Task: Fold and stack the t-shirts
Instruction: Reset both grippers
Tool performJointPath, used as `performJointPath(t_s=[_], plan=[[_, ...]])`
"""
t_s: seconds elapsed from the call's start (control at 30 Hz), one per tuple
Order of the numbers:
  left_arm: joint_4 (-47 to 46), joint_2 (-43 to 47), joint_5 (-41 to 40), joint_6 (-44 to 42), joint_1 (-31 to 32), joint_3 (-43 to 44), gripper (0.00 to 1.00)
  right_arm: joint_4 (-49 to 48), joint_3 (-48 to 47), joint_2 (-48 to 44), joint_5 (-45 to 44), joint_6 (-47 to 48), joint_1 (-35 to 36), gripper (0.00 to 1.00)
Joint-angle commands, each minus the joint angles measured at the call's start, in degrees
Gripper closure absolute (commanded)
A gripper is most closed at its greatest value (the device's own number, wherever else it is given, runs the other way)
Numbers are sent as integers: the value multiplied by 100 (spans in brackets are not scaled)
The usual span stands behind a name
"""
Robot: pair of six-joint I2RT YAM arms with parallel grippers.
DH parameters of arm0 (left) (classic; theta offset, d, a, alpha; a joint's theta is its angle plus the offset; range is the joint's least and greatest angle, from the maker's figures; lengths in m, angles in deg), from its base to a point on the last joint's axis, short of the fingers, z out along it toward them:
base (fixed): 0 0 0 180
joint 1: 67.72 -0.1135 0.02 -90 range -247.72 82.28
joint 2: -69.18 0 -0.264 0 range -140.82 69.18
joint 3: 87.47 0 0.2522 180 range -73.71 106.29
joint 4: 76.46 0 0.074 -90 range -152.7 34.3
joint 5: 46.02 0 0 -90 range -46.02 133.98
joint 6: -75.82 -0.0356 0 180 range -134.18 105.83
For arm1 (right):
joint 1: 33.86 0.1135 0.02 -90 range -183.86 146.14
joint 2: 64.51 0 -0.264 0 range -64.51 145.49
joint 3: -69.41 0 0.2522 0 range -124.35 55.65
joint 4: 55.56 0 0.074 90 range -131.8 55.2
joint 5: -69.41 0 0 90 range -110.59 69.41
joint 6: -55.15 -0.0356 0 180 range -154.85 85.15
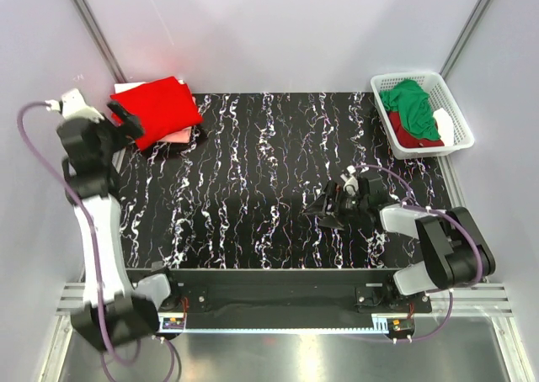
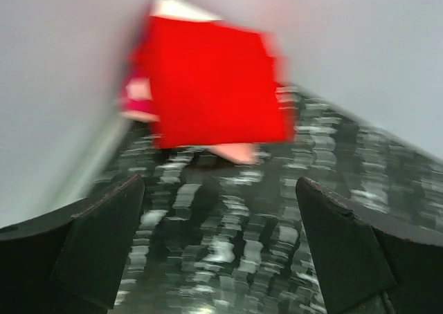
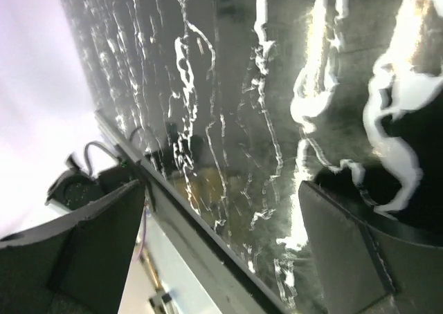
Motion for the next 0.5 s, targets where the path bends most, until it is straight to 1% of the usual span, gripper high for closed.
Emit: performJointPath(t_s=[0.0, 0.03, 0.07, 0.1, 0.13, 0.17, 0.2, 0.23, 0.33, 0.47], plan=[[-862, 1010, 773, 1000, 701, -746, 1, 1156, -799, -571, -1211, 66, 513, 0], [-809, 1144, 388, 983, 959, -1069, 1, 1537, -1021, -633, -2042, 206, 706, 0], [-730, 1250, 210, 913, 1414, -1229, 1, 1810, -1241, -738, -2442, 268, 1065, 0], [-477, 1355, 52, 852, 1549, -1344, 1, 2300, -1600, -783, -2838, 313, 1164, 0], [-300, 1374, -72, 808, 1620, -1441, 1, 2427, -1699, -844, -3494, 374, 1261, 0], [-142, 1391, -90, 790, 1664, -1476, 1, 2507, -1761, -1010, -3753, 401, 1331, 0], [-10, 1531, -160, 729, 1682, -1538, 1, 2560, -1849, -1107, -3947, 453, 1332, 0], [9, 1628, -474, 580, 1717, -1704, 1, 2578, -1893, -1204, -4193, 610, 1332, 0], [202, 1761, -775, 290, 1708, -1846, 1, 2859, -2173, -1608, -4441, 909, 1332, 0], [545, 1567, -609, 165, 1708, -1907, 1, 3149, -2298, -1916, -4380, 1104, 1332, 0]])
